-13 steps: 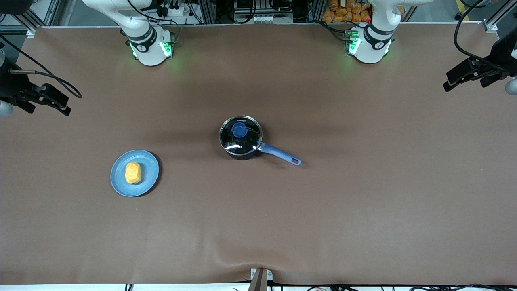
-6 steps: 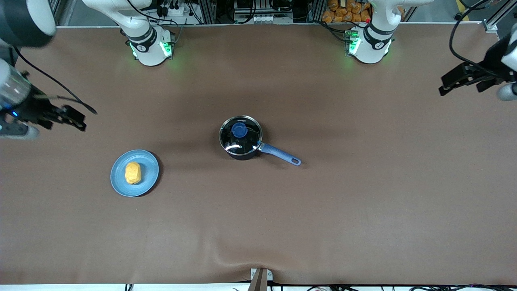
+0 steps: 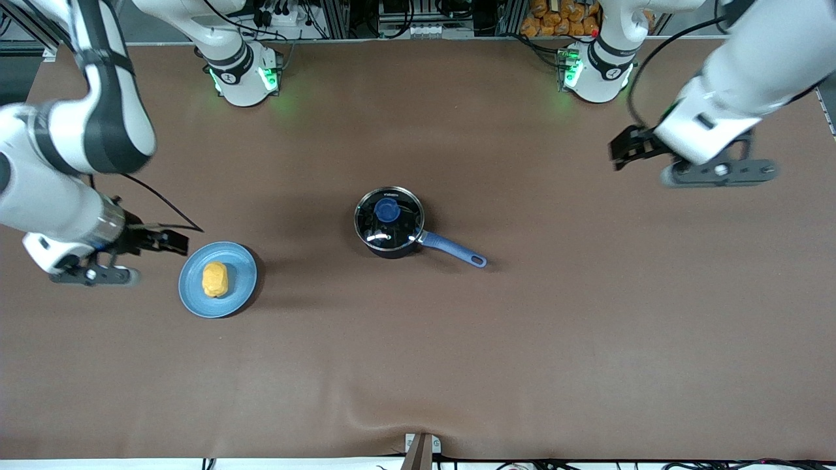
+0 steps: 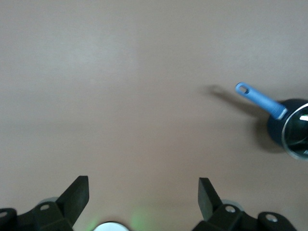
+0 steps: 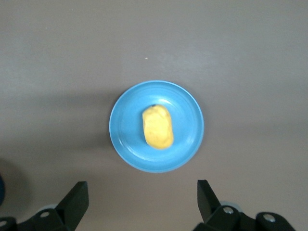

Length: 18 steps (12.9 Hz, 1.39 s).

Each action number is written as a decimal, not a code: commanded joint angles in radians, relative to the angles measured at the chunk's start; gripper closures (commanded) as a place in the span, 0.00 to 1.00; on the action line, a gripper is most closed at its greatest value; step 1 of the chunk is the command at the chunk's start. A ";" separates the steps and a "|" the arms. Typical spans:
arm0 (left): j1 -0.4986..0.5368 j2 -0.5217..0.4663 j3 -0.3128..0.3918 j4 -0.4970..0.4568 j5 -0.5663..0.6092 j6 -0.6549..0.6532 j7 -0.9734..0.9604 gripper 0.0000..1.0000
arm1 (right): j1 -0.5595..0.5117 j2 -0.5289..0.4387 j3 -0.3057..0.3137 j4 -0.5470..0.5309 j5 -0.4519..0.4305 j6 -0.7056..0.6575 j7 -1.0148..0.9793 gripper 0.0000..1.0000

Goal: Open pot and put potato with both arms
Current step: 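Lower the right gripper onto the potato while the left gripper reaches the lid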

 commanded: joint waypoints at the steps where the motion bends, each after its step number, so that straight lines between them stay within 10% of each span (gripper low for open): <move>1: -0.067 0.052 -0.004 0.018 0.009 0.106 -0.125 0.00 | 0.010 0.101 -0.002 0.018 -0.005 0.088 -0.098 0.00; 7: -0.203 0.161 -0.030 0.023 -0.025 0.196 -0.421 0.00 | -0.025 0.227 -0.002 -0.115 0.001 0.402 -0.211 0.00; 18: -0.496 0.421 -0.014 0.126 -0.016 0.477 -0.945 0.00 | -0.034 0.241 -0.002 -0.260 0.001 0.571 -0.209 0.00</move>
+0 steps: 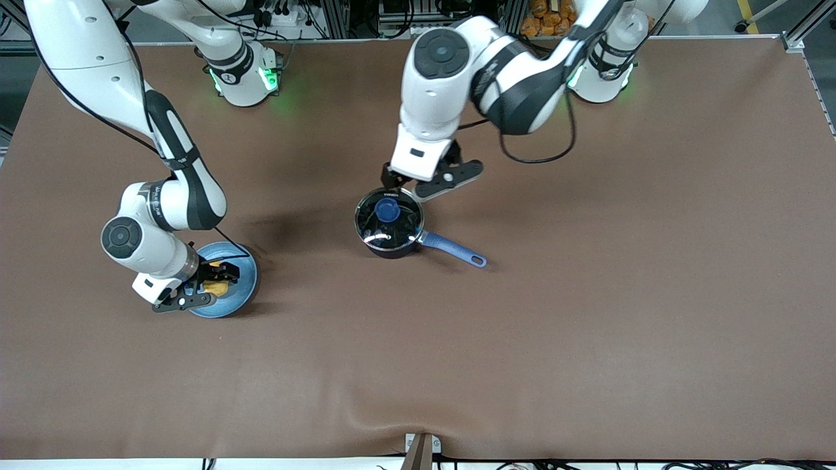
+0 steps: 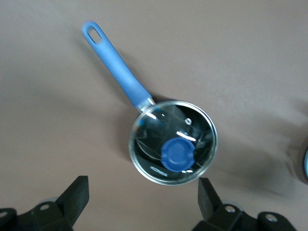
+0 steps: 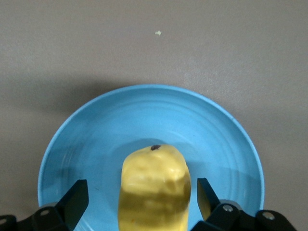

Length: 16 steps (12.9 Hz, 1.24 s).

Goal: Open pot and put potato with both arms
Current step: 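Lower the right gripper onto the potato while the left gripper reaches the lid, then grasp the potato with the right gripper while the left gripper grasps the knob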

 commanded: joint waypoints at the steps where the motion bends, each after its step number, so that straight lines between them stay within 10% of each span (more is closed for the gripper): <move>1: -0.033 0.084 0.017 0.061 0.008 0.055 -0.024 0.00 | -0.020 -0.012 0.007 -0.042 0.002 0.048 -0.016 0.00; 2: -0.040 0.108 0.017 0.061 0.022 0.071 -0.037 0.00 | -0.020 -0.012 0.007 -0.046 0.002 0.053 -0.017 0.00; 4: -0.049 0.131 0.016 0.062 0.055 0.074 -0.051 0.00 | -0.017 -0.014 0.007 -0.046 0.002 0.050 -0.019 0.56; 8: -0.060 0.196 0.013 0.104 0.066 0.119 -0.036 0.00 | -0.010 -0.018 0.007 -0.040 0.000 0.048 -0.020 1.00; 16: -0.101 0.279 0.016 0.107 0.069 0.146 -0.062 0.00 | 0.023 -0.106 0.042 0.002 0.005 -0.096 0.153 1.00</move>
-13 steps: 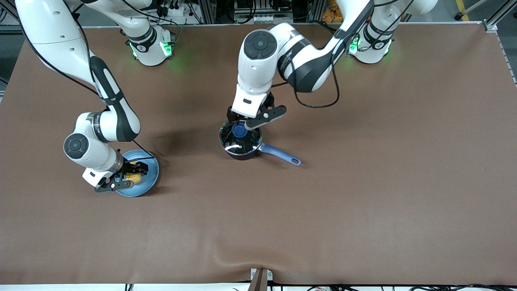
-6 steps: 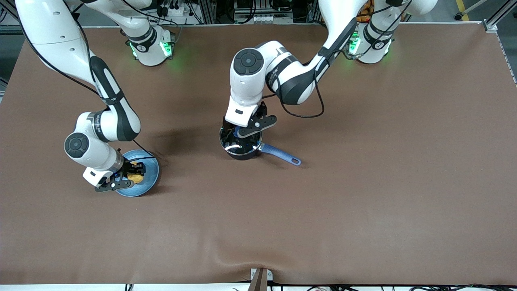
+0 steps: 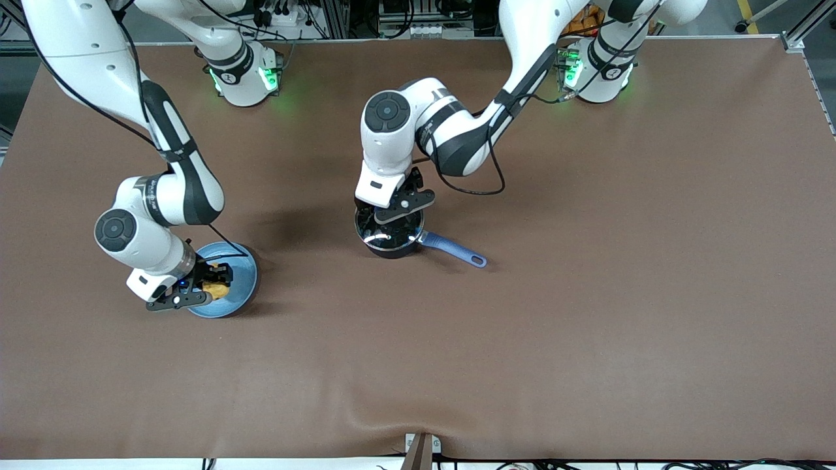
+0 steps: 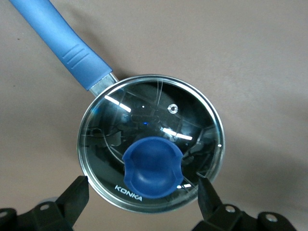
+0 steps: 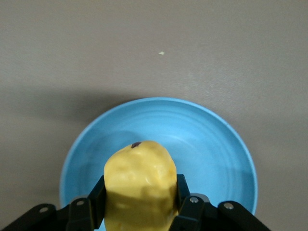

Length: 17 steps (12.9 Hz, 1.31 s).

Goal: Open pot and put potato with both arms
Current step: 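Grasp the potato with the right gripper while the left gripper grasps the knob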

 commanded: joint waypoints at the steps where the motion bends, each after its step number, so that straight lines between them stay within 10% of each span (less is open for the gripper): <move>1: -0.017 0.035 0.010 0.034 0.026 0.006 -0.026 0.00 | 0.024 -0.054 0.042 0.013 0.003 -0.088 0.125 1.00; 7: -0.016 0.052 0.020 0.037 0.026 0.033 -0.023 0.00 | 0.071 -0.066 0.159 0.045 0.003 -0.094 0.400 1.00; 17: -0.037 0.072 0.052 0.036 0.024 0.096 -0.030 0.00 | 0.167 -0.064 0.162 0.090 0.002 -0.094 0.465 1.00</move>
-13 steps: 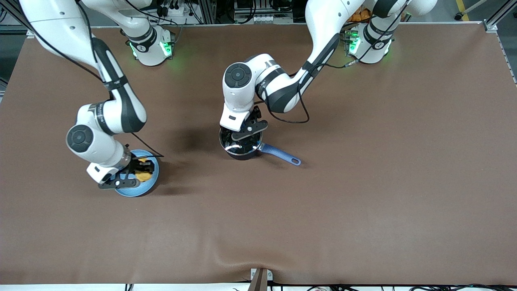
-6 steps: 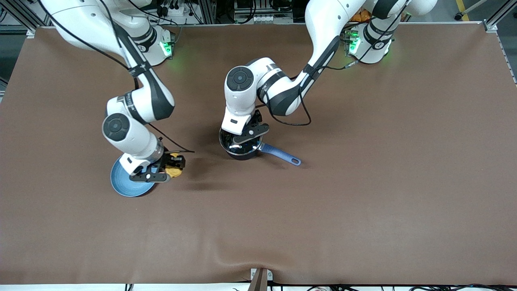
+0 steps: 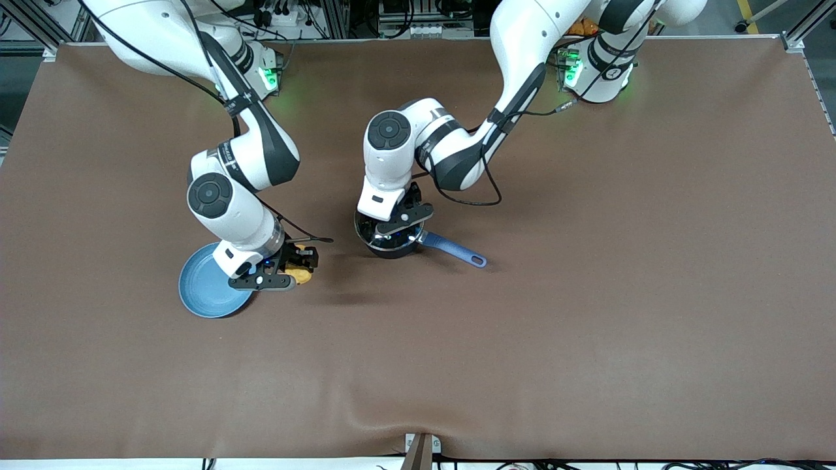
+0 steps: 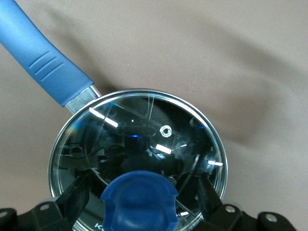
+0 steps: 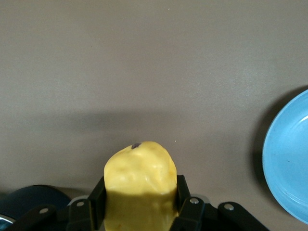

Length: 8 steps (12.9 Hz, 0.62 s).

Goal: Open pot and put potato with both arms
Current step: 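Lift the lid with the left gripper while the right gripper carries the potato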

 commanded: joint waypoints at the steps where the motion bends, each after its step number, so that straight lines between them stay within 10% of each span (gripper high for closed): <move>1: -0.018 0.015 0.014 0.030 0.023 0.003 -0.029 0.06 | 0.007 -0.014 -0.003 0.005 0.002 -0.012 0.011 1.00; 6: -0.018 0.019 0.014 0.030 0.023 0.006 -0.027 0.90 | 0.007 -0.012 -0.003 0.019 0.002 -0.014 0.008 1.00; 8: -0.002 -0.005 0.012 0.029 0.019 -0.003 -0.009 1.00 | 0.009 -0.012 -0.002 0.037 0.003 -0.043 0.009 1.00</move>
